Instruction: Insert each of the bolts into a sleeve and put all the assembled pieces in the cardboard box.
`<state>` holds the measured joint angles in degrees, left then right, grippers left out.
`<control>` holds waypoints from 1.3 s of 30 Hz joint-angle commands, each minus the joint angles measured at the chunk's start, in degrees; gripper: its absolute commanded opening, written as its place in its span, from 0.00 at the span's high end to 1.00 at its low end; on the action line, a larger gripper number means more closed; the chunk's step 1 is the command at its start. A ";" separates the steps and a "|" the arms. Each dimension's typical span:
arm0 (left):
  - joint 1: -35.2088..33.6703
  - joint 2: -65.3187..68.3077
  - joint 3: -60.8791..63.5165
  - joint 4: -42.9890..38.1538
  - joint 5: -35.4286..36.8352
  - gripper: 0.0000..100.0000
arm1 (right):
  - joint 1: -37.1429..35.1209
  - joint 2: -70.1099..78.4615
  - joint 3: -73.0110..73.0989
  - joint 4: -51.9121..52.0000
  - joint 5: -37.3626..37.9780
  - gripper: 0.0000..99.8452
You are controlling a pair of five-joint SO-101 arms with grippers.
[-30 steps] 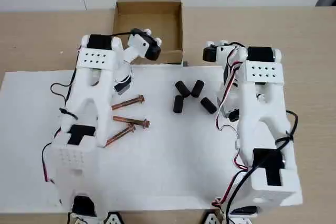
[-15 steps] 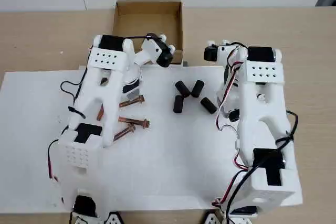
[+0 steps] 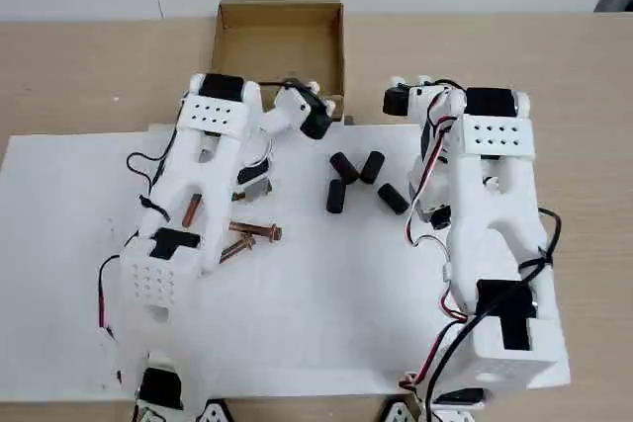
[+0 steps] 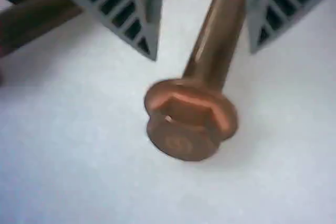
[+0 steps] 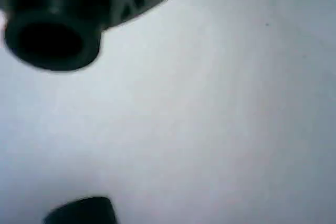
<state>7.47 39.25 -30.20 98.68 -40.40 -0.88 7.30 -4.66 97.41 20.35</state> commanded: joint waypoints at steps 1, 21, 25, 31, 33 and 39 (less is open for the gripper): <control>0.44 0.35 -2.15 1.23 -0.53 0.89 | 0.48 -3.38 -0.35 -0.40 -0.44 0.99; 0.53 9.67 -14.02 0.35 -0.53 0.97 | 0.31 -3.38 -0.35 -0.22 -0.44 0.99; 0.53 9.93 -14.11 0.35 -0.53 1.00 | 0.31 -3.38 -0.35 -0.13 -0.44 0.99; 0.53 7.65 -15.43 1.76 -0.53 1.00 | 0.31 -3.56 -0.62 0.04 -0.44 0.99; 0.53 5.71 -15.78 1.67 -0.44 1.00 | 0.22 -3.82 -0.62 0.22 -0.44 0.99; 1.58 -2.90 -14.20 1.67 -0.09 1.00 | 0.22 -13.49 -0.26 0.84 -0.44 1.00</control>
<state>8.09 44.62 -42.33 99.56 -40.40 -0.88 0.88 -4.66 97.41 20.35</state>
